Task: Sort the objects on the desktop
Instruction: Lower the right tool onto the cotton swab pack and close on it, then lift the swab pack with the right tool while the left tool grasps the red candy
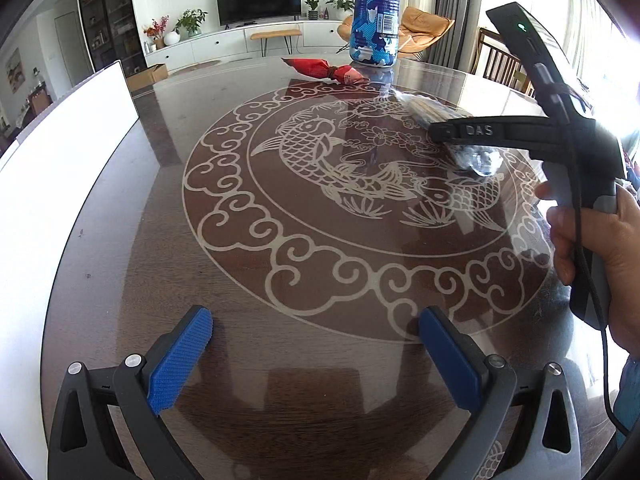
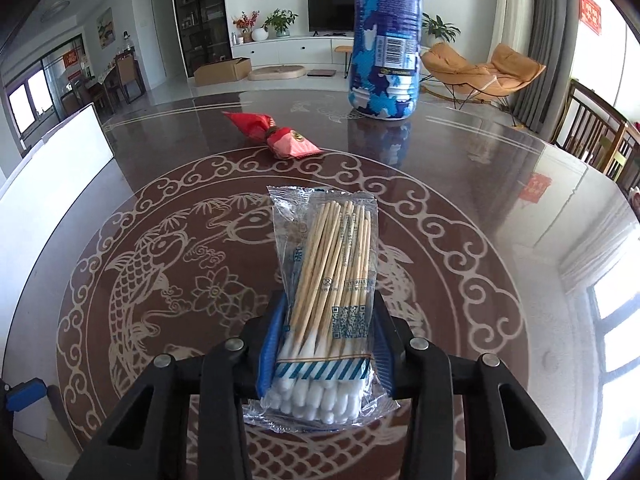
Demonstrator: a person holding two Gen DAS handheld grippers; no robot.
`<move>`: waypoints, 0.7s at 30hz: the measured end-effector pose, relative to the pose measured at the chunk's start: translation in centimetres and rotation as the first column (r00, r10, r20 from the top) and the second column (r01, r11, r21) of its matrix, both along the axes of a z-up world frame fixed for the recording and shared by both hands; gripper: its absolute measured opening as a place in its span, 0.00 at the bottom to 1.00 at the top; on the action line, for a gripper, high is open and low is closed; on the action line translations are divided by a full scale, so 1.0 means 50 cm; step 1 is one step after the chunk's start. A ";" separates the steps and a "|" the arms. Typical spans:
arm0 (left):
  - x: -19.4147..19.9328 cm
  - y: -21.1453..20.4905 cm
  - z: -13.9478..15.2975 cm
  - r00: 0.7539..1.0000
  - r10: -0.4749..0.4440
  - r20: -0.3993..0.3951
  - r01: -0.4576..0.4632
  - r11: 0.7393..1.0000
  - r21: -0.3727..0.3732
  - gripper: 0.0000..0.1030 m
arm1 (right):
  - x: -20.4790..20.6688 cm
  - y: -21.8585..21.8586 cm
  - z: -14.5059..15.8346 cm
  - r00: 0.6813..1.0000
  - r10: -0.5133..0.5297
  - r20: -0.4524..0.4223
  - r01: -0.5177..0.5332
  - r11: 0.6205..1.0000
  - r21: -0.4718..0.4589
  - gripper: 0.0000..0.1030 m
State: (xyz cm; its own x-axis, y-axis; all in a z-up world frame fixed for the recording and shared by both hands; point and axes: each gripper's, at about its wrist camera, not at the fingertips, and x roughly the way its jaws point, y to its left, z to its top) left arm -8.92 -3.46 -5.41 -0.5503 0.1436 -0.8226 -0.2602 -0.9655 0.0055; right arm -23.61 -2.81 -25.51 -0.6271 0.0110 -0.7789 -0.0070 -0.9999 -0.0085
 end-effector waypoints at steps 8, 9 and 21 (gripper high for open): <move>0.000 0.000 0.000 1.000 0.001 0.001 -0.001 1.000 0.000 1.00 | 0.100 0.137 0.001 0.992 -0.123 0.002 0.123 0.992 0.005 0.41; 0.000 0.000 0.000 1.000 0.001 0.001 -0.001 1.000 0.000 1.00 | 0.109 0.143 0.001 0.992 -0.127 0.002 0.127 0.992 0.006 0.41; -0.134 0.066 0.000 0.986 0.150 0.067 -0.149 0.989 -0.019 1.00 | 0.254 0.177 0.005 0.998 -0.066 0.001 0.066 0.998 0.016 0.41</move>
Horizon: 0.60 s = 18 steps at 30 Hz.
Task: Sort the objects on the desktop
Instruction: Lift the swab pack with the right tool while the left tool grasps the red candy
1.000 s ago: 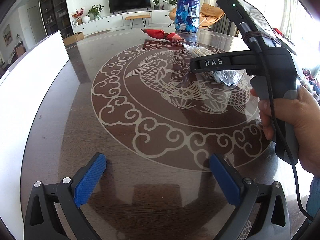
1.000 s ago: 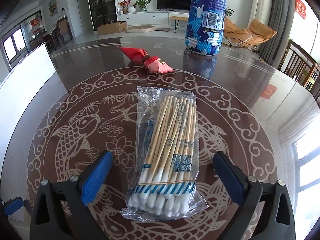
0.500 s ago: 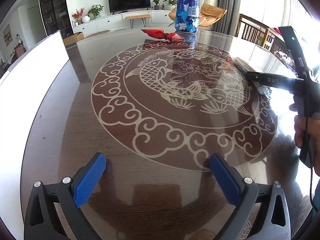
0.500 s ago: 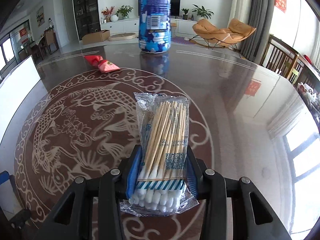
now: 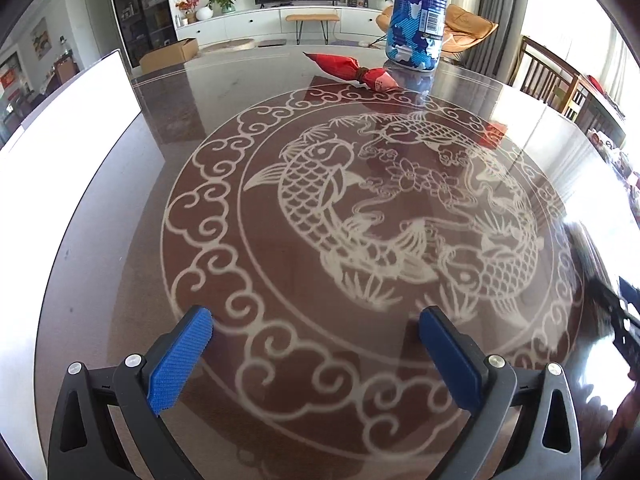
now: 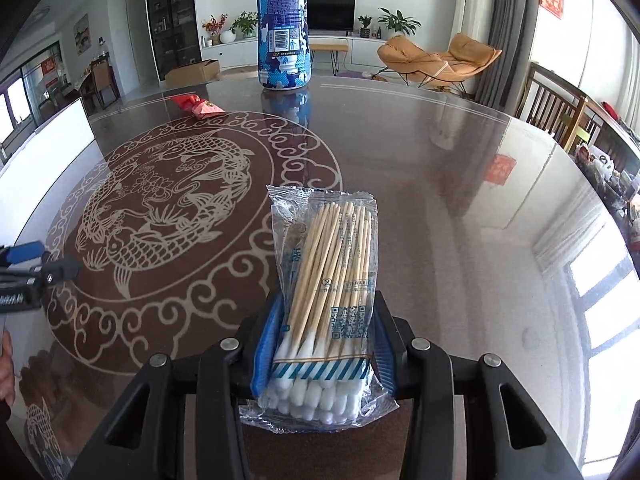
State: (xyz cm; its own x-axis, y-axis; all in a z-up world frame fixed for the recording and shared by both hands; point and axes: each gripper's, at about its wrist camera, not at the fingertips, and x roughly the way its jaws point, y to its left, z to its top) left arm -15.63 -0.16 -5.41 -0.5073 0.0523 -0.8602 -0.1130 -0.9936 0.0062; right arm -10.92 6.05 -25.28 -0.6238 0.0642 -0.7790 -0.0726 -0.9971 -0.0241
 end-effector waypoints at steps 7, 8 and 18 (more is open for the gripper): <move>-0.131 0.069 0.000 0.995 0.088 0.043 -0.088 0.996 -0.003 1.00 | 0.016 0.010 0.001 1.000 0.007 -0.002 -0.007 0.999 -0.034 0.45; -0.146 0.076 0.001 0.993 0.107 0.051 -0.107 0.994 -0.004 1.00 | 0.014 0.007 0.002 1.000 0.009 -0.001 -0.009 1.000 -0.030 0.46; -0.294 0.072 0.044 0.972 0.214 0.098 -0.229 0.957 0.176 1.00 | 0.020 0.008 0.002 1.000 0.014 -0.003 -0.015 0.999 -0.044 0.48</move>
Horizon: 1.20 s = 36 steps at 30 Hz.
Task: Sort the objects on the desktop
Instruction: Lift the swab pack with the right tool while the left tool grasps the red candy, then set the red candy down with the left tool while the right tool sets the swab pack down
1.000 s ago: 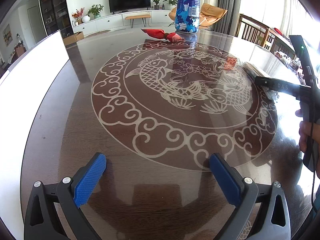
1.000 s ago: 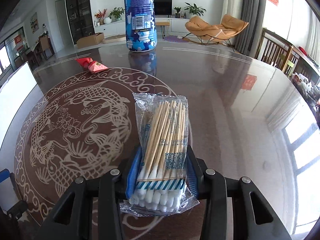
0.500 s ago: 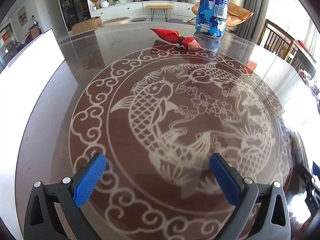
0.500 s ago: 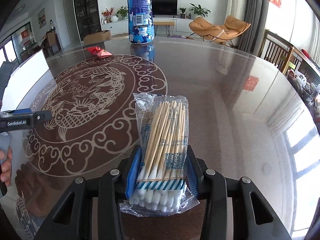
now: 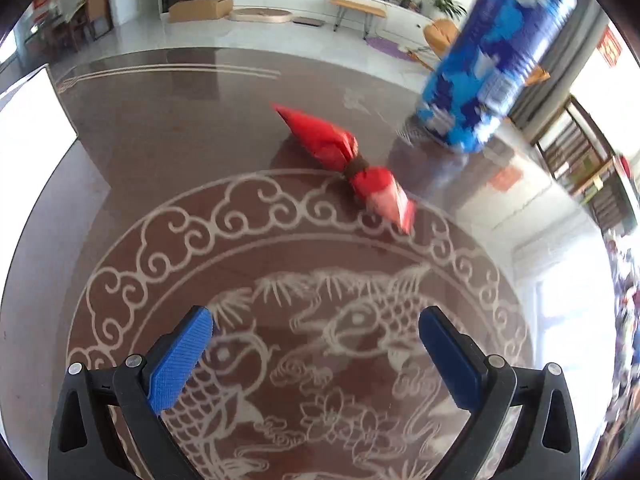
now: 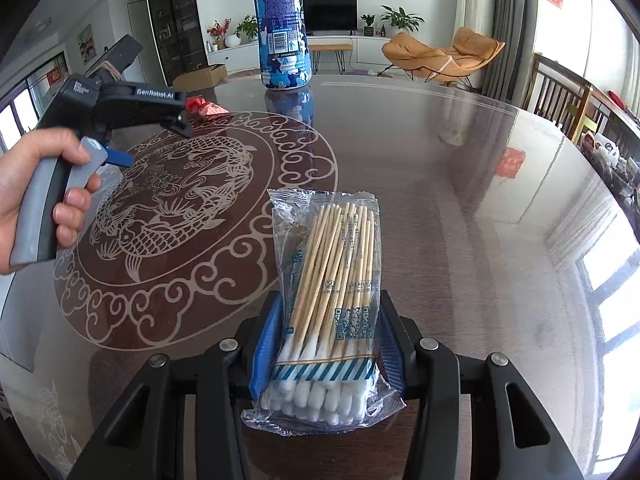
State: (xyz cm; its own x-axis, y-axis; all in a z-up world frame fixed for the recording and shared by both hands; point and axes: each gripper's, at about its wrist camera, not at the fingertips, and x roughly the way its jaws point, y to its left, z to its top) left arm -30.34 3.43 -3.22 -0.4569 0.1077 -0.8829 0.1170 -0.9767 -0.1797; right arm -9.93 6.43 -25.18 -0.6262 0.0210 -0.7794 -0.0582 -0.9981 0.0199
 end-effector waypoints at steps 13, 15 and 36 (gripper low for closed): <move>-0.171 0.029 -0.011 0.991 0.135 0.011 -0.135 0.991 0.000 1.00 | 0.000 0.003 0.001 1.000 0.009 0.001 -0.009 1.000 -0.003 0.51; -0.176 0.042 -0.019 0.991 0.131 0.009 -0.131 0.990 -0.053 1.00 | -0.003 0.003 0.001 1.000 0.009 0.001 -0.009 1.000 -0.007 0.51; 0.208 -0.011 -0.004 0.922 -0.374 -0.101 0.335 0.901 -0.274 0.22 | -0.007 -0.012 0.000 0.999 0.050 0.001 -0.050 0.999 0.006 0.51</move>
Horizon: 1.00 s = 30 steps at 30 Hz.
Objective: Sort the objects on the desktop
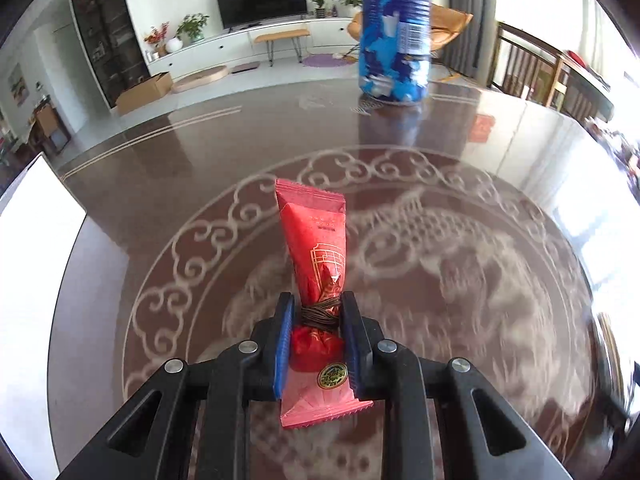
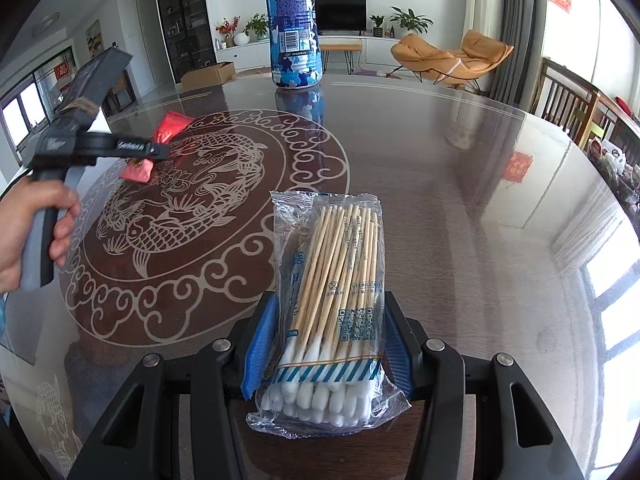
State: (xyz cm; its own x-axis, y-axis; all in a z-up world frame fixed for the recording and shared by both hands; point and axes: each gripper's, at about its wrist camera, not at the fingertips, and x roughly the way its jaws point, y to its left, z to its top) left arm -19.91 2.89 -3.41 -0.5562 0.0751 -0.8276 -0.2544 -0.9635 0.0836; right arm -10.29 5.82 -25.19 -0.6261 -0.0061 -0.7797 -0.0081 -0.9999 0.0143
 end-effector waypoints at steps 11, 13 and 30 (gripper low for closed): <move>0.227 -0.098 -0.006 0.998 -0.039 -0.056 0.045 0.992 0.120 0.39 | 0.019 -0.067 -0.001 0.997 0.072 -0.023 -0.074 0.991 -0.110 0.52; 0.222 -0.083 -0.016 0.999 -0.029 -0.035 0.032 0.996 0.080 0.77 | 0.019 -0.058 -0.001 0.999 0.030 -0.025 -0.032 0.994 -0.101 0.65; 0.187 -0.076 -0.028 1.000 0.011 0.011 -0.011 0.997 0.075 1.00 | -0.002 -0.081 -0.019 0.999 0.002 0.052 -0.003 1.000 0.026 0.97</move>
